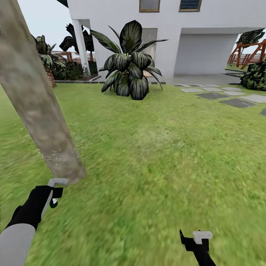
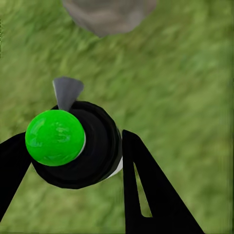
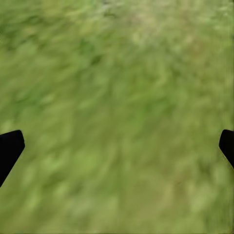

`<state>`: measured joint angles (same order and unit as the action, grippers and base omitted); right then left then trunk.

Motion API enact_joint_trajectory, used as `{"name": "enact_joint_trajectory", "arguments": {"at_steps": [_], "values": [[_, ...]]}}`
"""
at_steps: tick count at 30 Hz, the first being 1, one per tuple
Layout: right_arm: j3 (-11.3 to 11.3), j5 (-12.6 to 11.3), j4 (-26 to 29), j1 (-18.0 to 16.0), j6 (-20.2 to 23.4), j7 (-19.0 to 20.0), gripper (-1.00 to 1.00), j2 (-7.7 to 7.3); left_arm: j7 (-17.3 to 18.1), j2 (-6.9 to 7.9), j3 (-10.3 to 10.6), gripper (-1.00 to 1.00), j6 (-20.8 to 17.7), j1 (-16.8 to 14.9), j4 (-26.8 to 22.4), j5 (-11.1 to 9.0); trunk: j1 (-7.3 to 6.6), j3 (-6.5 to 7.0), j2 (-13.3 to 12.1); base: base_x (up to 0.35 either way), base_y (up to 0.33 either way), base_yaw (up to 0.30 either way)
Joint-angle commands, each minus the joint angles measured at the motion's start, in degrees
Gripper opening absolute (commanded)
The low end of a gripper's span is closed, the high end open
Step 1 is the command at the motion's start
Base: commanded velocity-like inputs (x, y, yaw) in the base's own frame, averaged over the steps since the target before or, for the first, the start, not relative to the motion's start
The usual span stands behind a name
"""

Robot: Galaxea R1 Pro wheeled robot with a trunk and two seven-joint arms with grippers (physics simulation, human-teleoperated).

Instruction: In the garden, pick up the pesticide atomizer on the floor and spray pesticide onto both trees until each tree trunk is fully covered.

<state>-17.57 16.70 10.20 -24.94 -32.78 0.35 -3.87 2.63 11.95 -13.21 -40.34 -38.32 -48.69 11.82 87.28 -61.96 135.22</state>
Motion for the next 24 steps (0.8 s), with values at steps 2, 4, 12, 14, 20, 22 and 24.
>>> {"name": "enact_joint_trajectory", "arguments": {"at_steps": [2,4,12,14,20,22,24], "values": [[-0.01,0.00,0.00,-0.01,0.00,0.00,1.00,0.00,0.01,0.04,-0.05,-1.00,0.00,0.00,-0.05,0.11,0.00,0.00,0.00,0.164,-0.256,0.263],[-0.01,0.00,0.00,-0.01,0.00,0.00,1.00,0.00,0.01,0.06,-0.06,-1.00,0.00,0.00,-0.02,0.12,0.00,0.00,0.00,0.196,-0.229,0.274],[-0.01,0.00,0.00,-0.01,0.00,0.00,1.00,0.00,0.01,0.10,-0.06,-1.00,0.00,0.00,0.00,0.22,0.00,0.00,0.00,0.235,-0.193,0.089],[-0.01,0.00,0.01,-0.01,0.00,0.00,1.00,0.00,0.01,0.09,-0.06,-1.00,0.00,0.00,0.00,0.22,0.00,0.00,0.00,0.244,-0.173,0.000],[-0.01,0.00,0.00,0.00,0.00,0.00,1.00,-0.08,-0.05,0.09,-0.06,-1.00,0.00,0.00,0.00,0.19,0.00,0.00,0.00,0.192,-0.205,0.000],[-0.01,0.00,0.00,-0.02,0.00,0.00,1.00,-0.09,-0.05,0.09,-0.06,-1.00,0.00,0.00,0.00,0.15,0.00,0.00,0.00,0.108,-0.250,0.093],[-0.01,0.00,0.00,0.00,0.00,0.00,1.00,-0.09,-0.02,0.09,-0.06,-1.00,0.00,0.00,-0.06,0.13,0.00,0.00,0.00,0.047,-0.255,0.233]]}}
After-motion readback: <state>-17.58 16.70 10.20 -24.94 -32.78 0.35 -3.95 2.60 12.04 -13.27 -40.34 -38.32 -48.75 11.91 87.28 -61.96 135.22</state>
